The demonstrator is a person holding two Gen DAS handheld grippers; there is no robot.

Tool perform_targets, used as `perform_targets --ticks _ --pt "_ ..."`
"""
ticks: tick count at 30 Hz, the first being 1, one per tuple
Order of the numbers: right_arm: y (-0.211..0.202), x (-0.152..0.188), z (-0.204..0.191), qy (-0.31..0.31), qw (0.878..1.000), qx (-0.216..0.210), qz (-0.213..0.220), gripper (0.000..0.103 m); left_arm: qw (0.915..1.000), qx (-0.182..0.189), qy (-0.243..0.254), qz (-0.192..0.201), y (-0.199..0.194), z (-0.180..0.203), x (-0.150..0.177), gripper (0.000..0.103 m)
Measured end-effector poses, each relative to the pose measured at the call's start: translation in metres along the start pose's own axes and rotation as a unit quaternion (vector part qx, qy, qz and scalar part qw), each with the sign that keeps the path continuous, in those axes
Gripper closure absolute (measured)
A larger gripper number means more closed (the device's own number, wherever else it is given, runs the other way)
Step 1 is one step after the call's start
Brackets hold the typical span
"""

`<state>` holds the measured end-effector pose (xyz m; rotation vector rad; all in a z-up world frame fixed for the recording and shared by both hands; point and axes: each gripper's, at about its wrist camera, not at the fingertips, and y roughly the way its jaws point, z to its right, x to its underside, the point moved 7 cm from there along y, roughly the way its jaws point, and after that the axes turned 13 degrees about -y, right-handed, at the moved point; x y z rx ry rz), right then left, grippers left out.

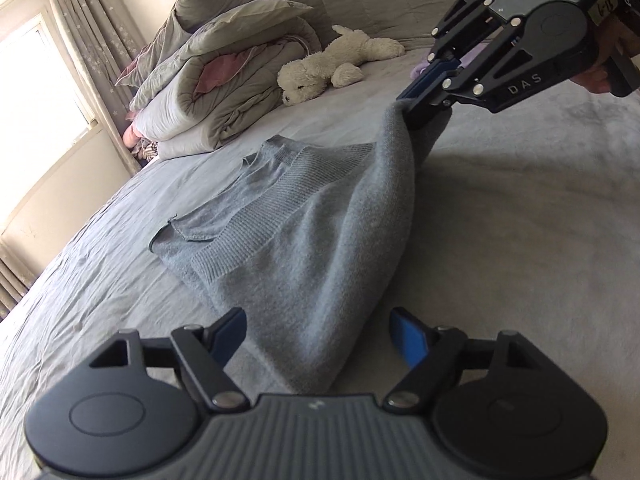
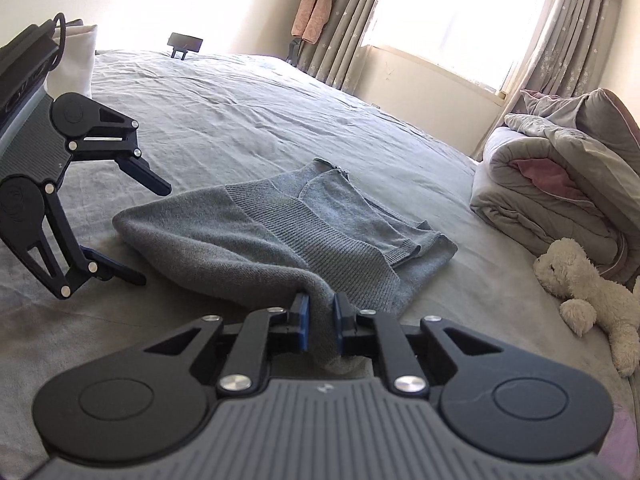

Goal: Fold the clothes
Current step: 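Pinch the sweater edge with the right gripper while the left gripper pinches beside it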

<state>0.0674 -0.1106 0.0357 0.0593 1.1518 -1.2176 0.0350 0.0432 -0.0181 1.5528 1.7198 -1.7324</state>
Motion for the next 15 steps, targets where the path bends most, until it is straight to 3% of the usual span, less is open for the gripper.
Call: perform_targets --ticks 4,8,12,15 --pt "0.001 0.001 0.006 0.022 1.000 -0.009 0.001 0.091 0.9999 -0.005 0.014 0.000 0.003 0.000 0.001 0.049" --pt "0.003 0.004 0.011 0.040 0.999 -0.014 -0.007 0.091 0.9996 -0.001 0.029 0.001 0.003 0.003 0.002 0.052" --pt "0.006 0.005 0.010 0.043 0.999 -0.020 -0.010 0.091 0.9998 -0.001 0.009 -0.016 0.008 -0.006 0.000 0.087" --pt "0.007 0.007 0.009 0.041 0.999 -0.025 -0.014 0.091 0.9998 0.007 -0.011 -0.017 0.007 -0.012 -0.005 0.089"
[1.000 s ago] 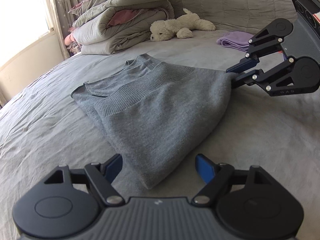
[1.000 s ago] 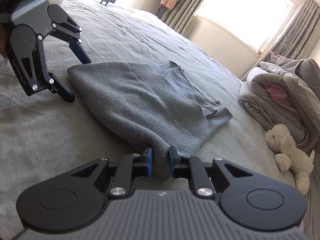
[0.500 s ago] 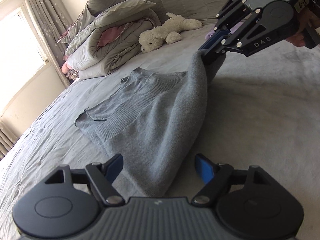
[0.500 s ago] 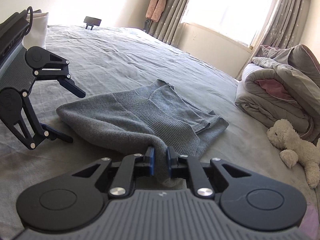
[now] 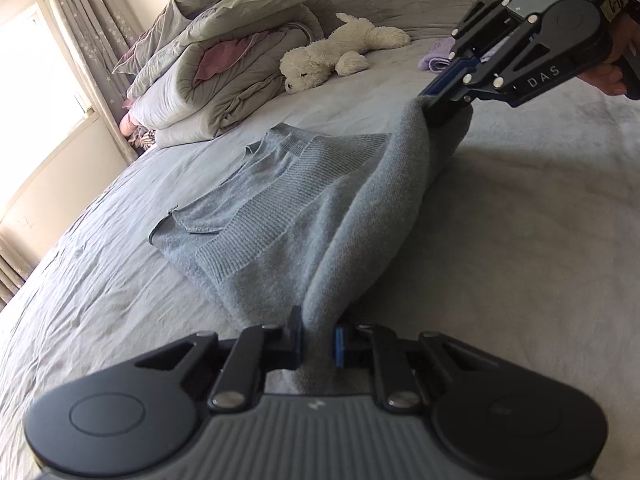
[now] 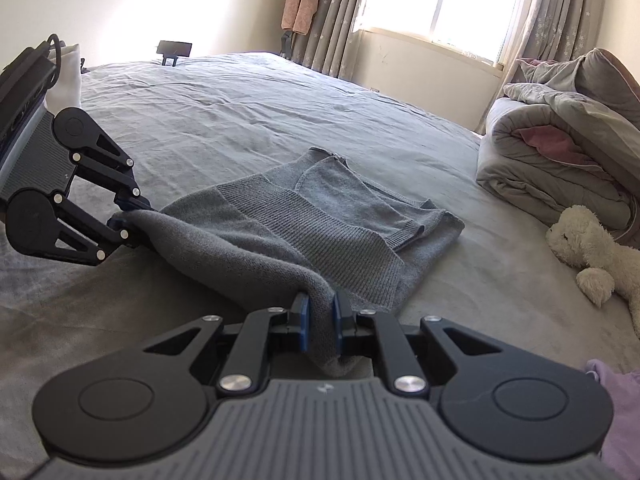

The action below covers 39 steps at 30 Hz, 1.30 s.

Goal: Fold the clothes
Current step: 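Pinch the sweater edge with the right gripper while the left gripper pinches beside it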

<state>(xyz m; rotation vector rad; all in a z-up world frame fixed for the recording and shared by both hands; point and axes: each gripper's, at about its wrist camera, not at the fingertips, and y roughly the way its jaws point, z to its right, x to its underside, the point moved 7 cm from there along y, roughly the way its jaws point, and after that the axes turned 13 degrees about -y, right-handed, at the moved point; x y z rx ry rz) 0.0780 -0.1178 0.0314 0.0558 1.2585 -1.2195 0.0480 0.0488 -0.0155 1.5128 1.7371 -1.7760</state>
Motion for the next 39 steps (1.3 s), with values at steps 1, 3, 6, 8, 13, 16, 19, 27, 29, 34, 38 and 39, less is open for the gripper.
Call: perform_targets --ticks 1,3,6,8,13,16,19,27,29,34,38,39 --pt "0.000 0.001 -0.001 -0.003 1.000 -0.001 -0.001 0.091 1.0000 0.000 -0.005 0.001 -0.001 -0.002 -0.002 0.089" --pt "-0.001 0.003 -0.003 -0.013 1.000 -0.004 -0.002 0.087 0.9999 0.003 -0.017 0.000 0.000 -0.005 -0.005 0.089" --pt "-0.004 0.007 -0.010 -0.031 0.999 -0.010 -0.005 0.076 0.9992 0.010 -0.037 -0.005 0.001 -0.010 -0.006 0.090" --pt "-0.006 0.011 -0.016 -0.049 0.999 -0.016 -0.009 0.049 0.9989 0.012 -0.045 -0.006 0.002 -0.011 -0.007 0.090" --pt "-0.012 0.023 -0.031 -0.111 0.993 -0.030 -0.024 0.032 0.9984 0.016 -0.053 -0.009 0.004 -0.013 -0.009 0.090" --pt "-0.012 0.027 -0.037 -0.140 0.990 -0.028 -0.023 0.032 0.9981 0.018 -0.057 -0.011 0.006 -0.014 -0.010 0.090" --pt "-0.008 0.030 -0.042 -0.173 0.984 -0.012 -0.024 0.033 0.9979 0.018 -0.061 -0.013 0.006 -0.015 -0.011 0.089" --pt "-0.003 0.017 -0.028 -0.170 0.985 0.024 -0.008 0.089 0.9980 0.019 -0.060 -0.003 0.002 -0.016 -0.015 0.091" --pt "-0.010 0.008 -0.019 -0.150 0.988 0.039 0.012 0.090 0.9977 0.017 -0.065 0.006 -0.002 -0.018 -0.020 0.091" --pt "-0.024 -0.006 -0.004 -0.110 0.991 0.062 0.045 0.092 0.9954 0.013 -0.082 0.047 -0.021 -0.027 -0.037 0.092" --pt "-0.034 -0.011 0.003 -0.094 0.992 0.058 0.055 0.093 0.9950 0.010 -0.084 0.053 -0.030 -0.026 -0.043 0.093" --pt "-0.035 -0.009 0.003 -0.095 0.993 0.055 0.052 0.093 0.9953 0.013 -0.082 0.050 -0.030 -0.024 -0.042 0.093"
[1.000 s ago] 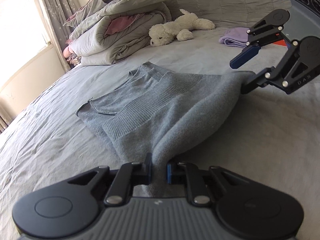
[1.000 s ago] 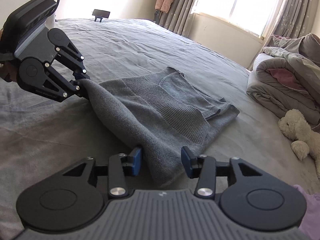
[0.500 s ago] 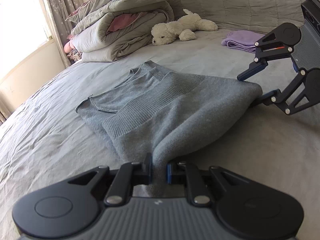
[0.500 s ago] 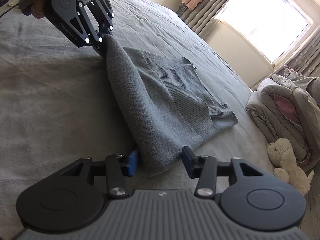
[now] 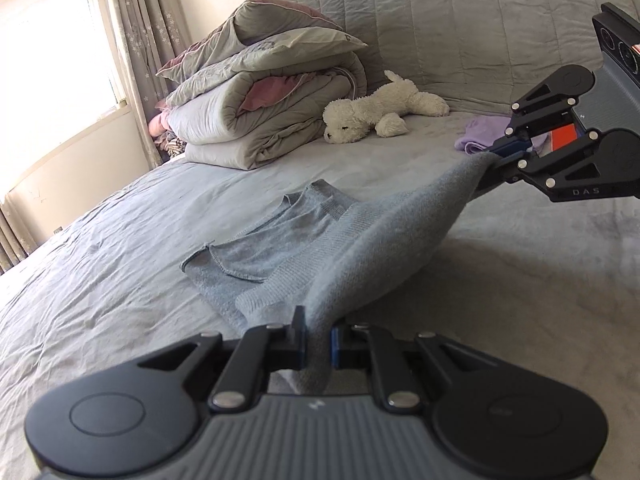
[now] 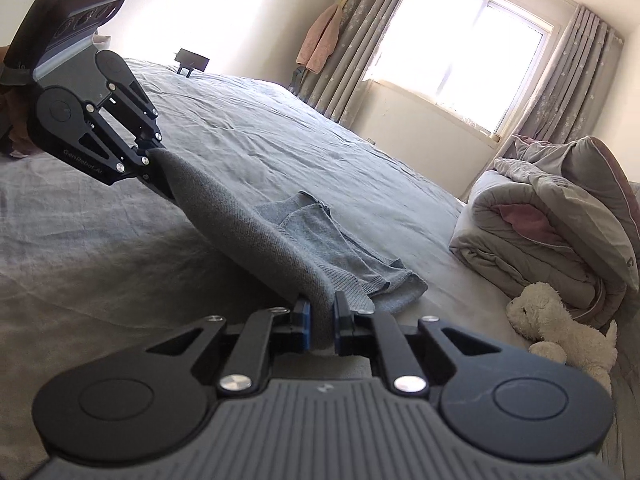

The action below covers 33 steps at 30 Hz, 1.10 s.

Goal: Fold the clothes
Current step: 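Pinch the sweater edge with the right gripper while the left gripper pinches beside it, then lift the pinched edge with both grippers and fold it over the sweater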

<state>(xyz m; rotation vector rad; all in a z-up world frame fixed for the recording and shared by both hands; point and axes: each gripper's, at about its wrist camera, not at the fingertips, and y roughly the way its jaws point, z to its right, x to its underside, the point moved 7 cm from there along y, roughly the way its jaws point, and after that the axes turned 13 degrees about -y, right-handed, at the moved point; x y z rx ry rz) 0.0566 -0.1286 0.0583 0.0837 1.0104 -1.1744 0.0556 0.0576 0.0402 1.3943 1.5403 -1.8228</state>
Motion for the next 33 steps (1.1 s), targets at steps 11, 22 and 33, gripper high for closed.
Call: perform_targets --ticks 11,22,33 --pt "-0.046 0.017 -0.039 -0.031 0.998 -0.054 -0.021 0.094 0.9990 0.005 0.024 -0.037 -0.046 0.045 0.035 0.093" --pt "-0.119 0.015 -0.097 -0.015 0.994 -0.104 -0.012 0.093 0.9960 0.003 0.029 -0.084 -0.107 0.098 0.104 0.093" --pt "-0.105 -0.014 -0.049 -0.008 0.998 -0.055 0.021 0.093 0.9992 -0.039 -0.014 -0.001 -0.100 0.060 0.040 0.093"
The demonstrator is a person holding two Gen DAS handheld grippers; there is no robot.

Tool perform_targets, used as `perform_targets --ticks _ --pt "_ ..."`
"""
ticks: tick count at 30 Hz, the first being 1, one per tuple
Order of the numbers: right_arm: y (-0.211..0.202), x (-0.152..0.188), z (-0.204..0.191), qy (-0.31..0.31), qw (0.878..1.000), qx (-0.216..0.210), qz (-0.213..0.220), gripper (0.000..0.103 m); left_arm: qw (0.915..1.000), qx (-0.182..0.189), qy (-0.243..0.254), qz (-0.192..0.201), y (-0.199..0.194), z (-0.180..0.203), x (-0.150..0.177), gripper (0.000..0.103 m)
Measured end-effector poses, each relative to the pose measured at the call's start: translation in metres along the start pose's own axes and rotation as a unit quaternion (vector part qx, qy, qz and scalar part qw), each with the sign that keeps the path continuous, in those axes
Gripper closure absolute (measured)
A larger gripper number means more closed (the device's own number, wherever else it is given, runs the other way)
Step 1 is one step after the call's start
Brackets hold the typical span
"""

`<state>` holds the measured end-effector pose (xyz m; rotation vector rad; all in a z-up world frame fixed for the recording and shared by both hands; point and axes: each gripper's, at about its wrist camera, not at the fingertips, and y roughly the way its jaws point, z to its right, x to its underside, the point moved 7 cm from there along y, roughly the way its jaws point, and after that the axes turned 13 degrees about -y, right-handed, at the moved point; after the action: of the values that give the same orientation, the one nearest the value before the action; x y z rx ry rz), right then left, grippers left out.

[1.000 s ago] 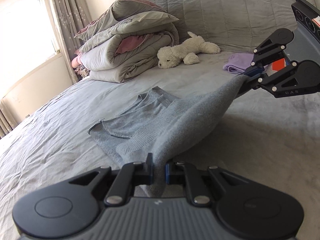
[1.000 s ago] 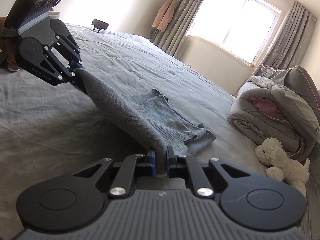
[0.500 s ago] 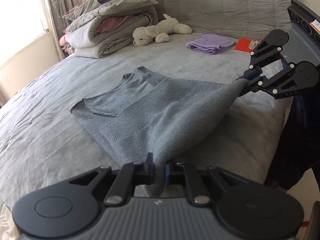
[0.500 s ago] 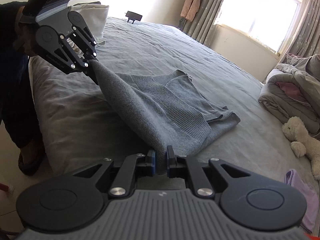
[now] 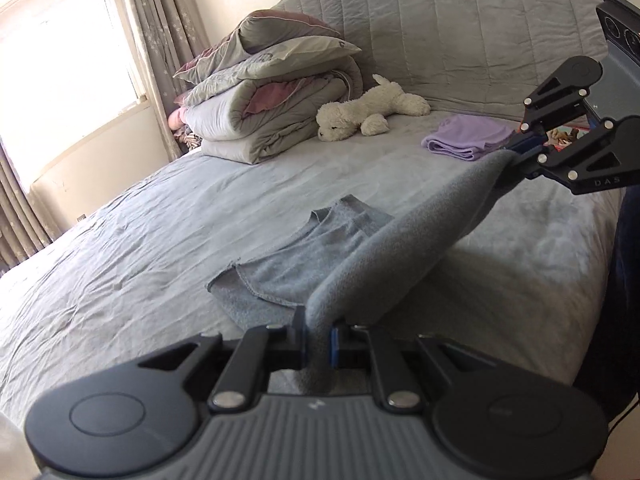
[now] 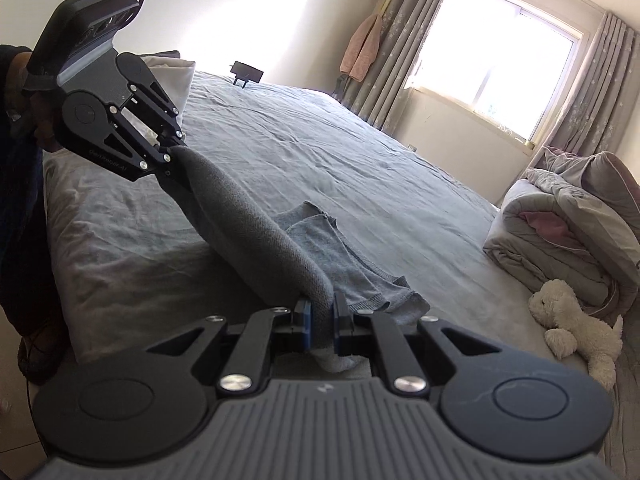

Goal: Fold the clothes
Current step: 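Lift the pinched edge with both grippers and fold it over the sweater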

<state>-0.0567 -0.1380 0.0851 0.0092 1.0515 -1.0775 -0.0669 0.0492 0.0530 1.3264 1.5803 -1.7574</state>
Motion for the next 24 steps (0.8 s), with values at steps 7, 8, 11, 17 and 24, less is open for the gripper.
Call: perform_targets --ticks 7,8,11,17,24 --pt "0.035 -0.005 0.042 0.036 0.999 -0.001 -0.006 0.093 0.9990 0.010 -0.041 -0.012 0.039 -0.034 -0.031 0.092" --pt "0.042 -0.004 0.049 0.050 0.999 -0.004 -0.012 0.093 0.9986 0.011 -0.048 -0.016 0.047 -0.039 -0.037 0.092" --pt "0.074 0.000 0.075 0.107 0.994 -0.015 -0.031 0.093 0.9976 0.009 -0.062 -0.031 0.076 -0.053 -0.053 0.092" --pt "0.150 0.018 0.109 0.181 0.979 -0.024 -0.089 0.093 0.9920 -0.013 -0.096 -0.081 0.154 -0.080 -0.069 0.092" --pt "0.209 0.050 0.111 0.207 0.969 -0.014 -0.134 0.093 0.9788 -0.029 -0.159 -0.125 0.218 -0.096 -0.054 0.089"
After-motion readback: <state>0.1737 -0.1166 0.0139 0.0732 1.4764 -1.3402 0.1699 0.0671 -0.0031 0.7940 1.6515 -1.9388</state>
